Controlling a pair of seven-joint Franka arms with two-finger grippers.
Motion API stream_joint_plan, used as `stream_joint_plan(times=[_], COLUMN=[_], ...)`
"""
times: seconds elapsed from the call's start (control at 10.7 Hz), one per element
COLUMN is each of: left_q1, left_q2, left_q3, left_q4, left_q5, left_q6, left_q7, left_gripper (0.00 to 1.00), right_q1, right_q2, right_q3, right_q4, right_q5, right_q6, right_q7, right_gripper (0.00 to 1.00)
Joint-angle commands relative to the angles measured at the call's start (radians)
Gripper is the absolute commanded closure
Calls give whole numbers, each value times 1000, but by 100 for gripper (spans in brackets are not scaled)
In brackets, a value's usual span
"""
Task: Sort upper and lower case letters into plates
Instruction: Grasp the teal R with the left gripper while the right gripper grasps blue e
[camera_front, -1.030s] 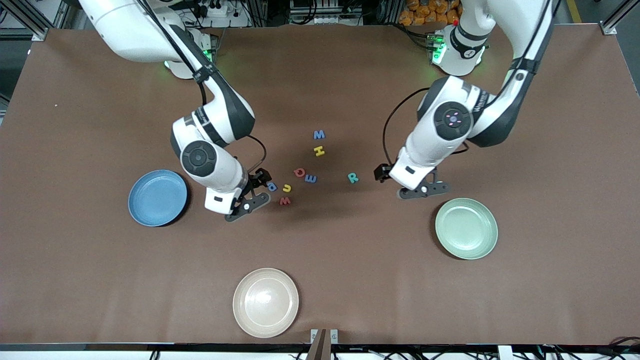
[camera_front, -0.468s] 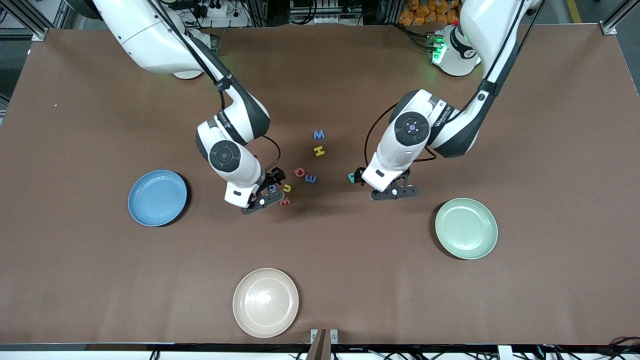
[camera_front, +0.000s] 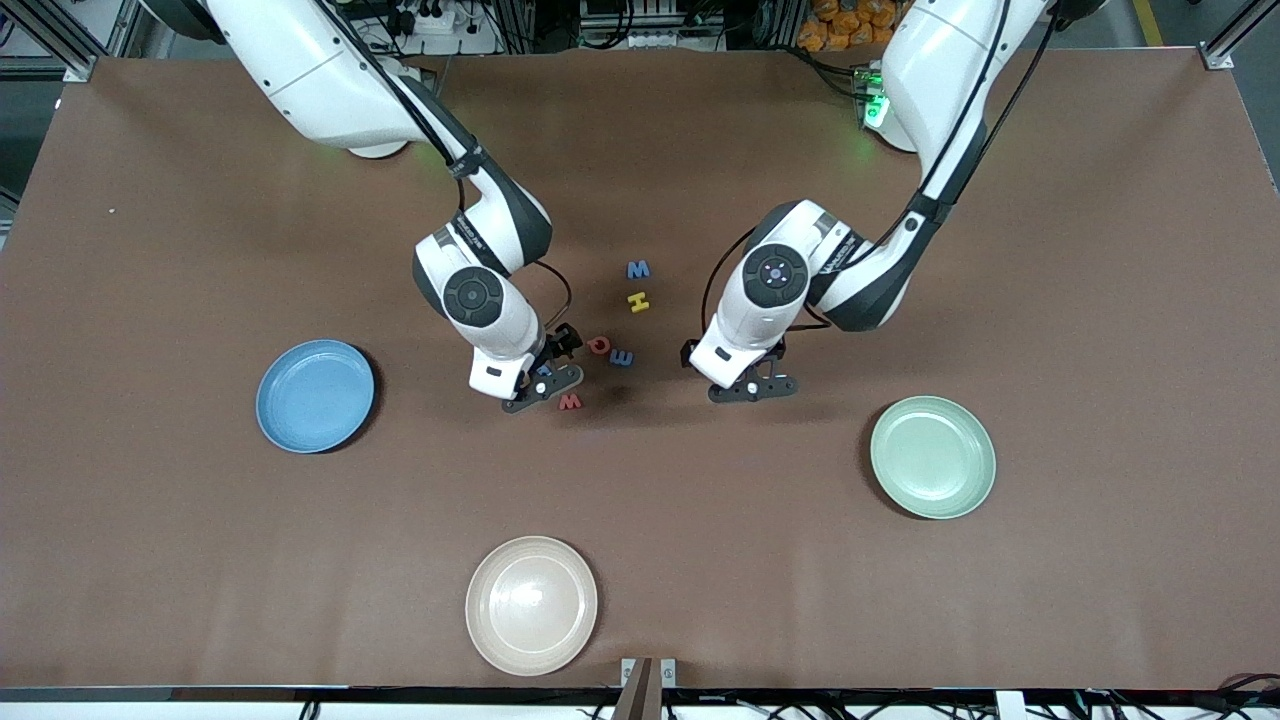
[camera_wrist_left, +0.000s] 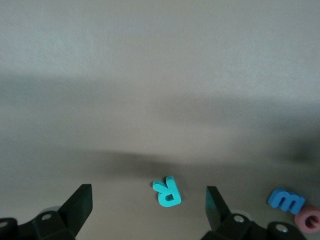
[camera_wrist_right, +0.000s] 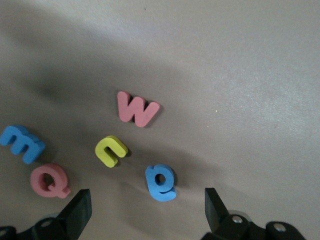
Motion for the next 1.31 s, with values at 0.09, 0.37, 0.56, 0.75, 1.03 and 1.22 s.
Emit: stream_joint_plan(times=[0.09,0.37,0.56,0.75,1.03,1.22], left_q1=[-33,-45,-45,-45,-53,-67], left_q2=[49,53,59,61,69,69], left_q3=[8,9,8,9,9,11], left_q4=[16,3,-19,-67,-81,-90], left_q5=[35,52,53,53,53,53], left_q6=[29,33,49,140,147,147], left_q7=[-103,-198,-248,-274,-286,-297], left_gripper=[0,0,0,0,3,8], right_q1=[-6,0,0,1,4,3], right_q2=[3,17,30,37,38,40], right_q3=[-1,-2,-2,-2,-1,-1], right_q4=[-30,-25,-27,-29,-29,-27], right_q5=[-28,-34,-118,-124,-123,-123], right_q6=[22,46,86,89,89,89], right_q7=[23,23,23,25,54,56], right_gripper=[0,0,0,0,0,11])
